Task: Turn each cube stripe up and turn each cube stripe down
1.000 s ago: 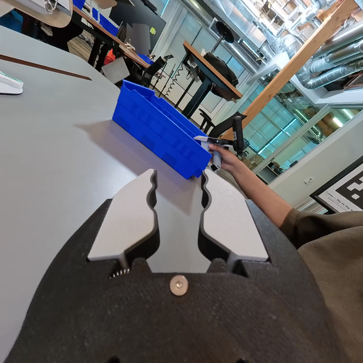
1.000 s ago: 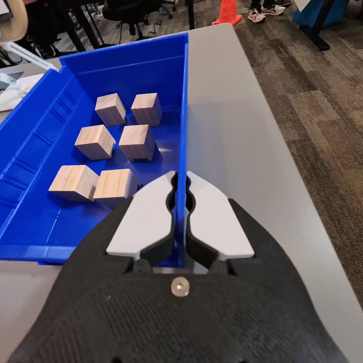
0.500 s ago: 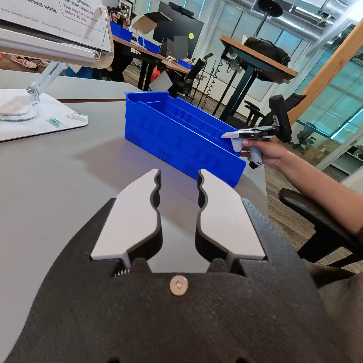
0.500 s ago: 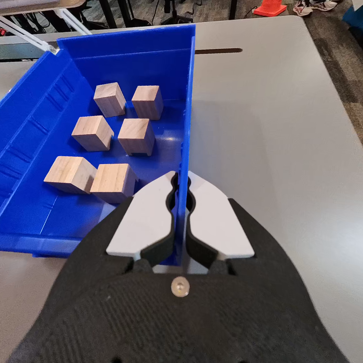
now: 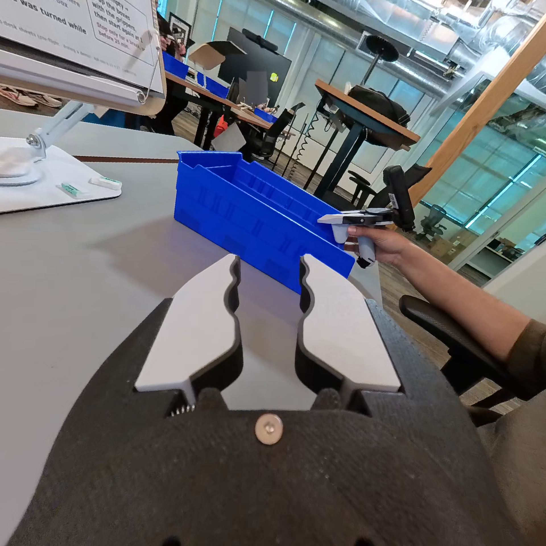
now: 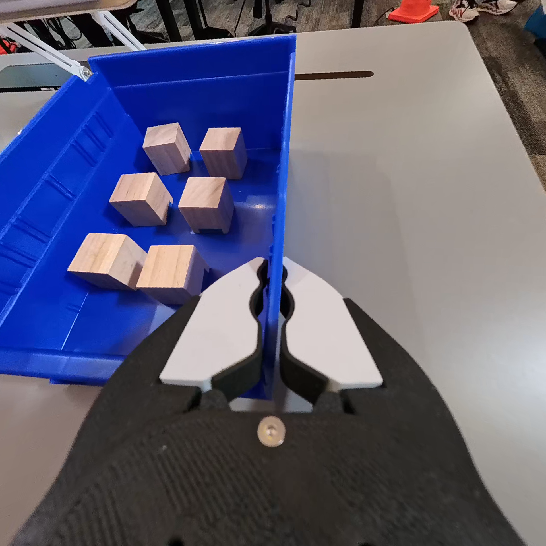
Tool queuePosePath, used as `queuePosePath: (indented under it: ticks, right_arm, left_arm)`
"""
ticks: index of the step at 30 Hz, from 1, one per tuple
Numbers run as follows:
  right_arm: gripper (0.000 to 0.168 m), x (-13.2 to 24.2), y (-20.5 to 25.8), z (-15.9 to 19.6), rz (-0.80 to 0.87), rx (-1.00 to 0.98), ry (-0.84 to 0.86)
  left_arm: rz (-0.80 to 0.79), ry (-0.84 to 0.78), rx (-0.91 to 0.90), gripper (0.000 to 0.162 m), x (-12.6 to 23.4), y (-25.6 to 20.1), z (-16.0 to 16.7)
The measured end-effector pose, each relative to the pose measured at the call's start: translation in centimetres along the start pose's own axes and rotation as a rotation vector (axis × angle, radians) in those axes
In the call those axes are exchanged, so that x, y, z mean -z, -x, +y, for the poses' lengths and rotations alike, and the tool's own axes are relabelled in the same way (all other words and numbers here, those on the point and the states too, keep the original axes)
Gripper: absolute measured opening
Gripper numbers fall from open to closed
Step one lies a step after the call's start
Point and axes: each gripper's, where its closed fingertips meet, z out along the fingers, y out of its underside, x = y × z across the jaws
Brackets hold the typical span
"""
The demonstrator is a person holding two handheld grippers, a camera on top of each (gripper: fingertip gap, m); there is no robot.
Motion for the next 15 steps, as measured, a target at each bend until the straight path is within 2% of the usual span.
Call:
queuePosePath:
  ticks: [9, 15]
  right_arm:
    - [0.006, -0.04, 0.08, 0.01, -0.001, -0.003, 0.000]
    - [0.006, -0.14, 0.24, -0.04, -0.007, -0.008, -0.003]
  left_arm:
    - [0.006, 0.001, -0.003, 0.043, -0.07, -0.07, 0.06]
    - [-0.046, 0.017, -0.039, 0.038, 0.33, 0.63, 0.06]
